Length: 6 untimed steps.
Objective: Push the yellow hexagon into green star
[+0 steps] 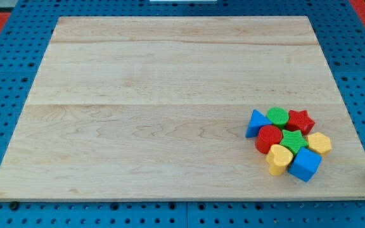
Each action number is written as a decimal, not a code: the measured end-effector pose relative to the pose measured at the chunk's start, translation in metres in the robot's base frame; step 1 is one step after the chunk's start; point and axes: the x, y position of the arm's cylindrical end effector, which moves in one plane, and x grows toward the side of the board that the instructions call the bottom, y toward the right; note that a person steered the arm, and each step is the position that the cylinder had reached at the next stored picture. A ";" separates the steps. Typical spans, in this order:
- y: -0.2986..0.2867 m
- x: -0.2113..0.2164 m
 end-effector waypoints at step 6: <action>-0.065 -0.062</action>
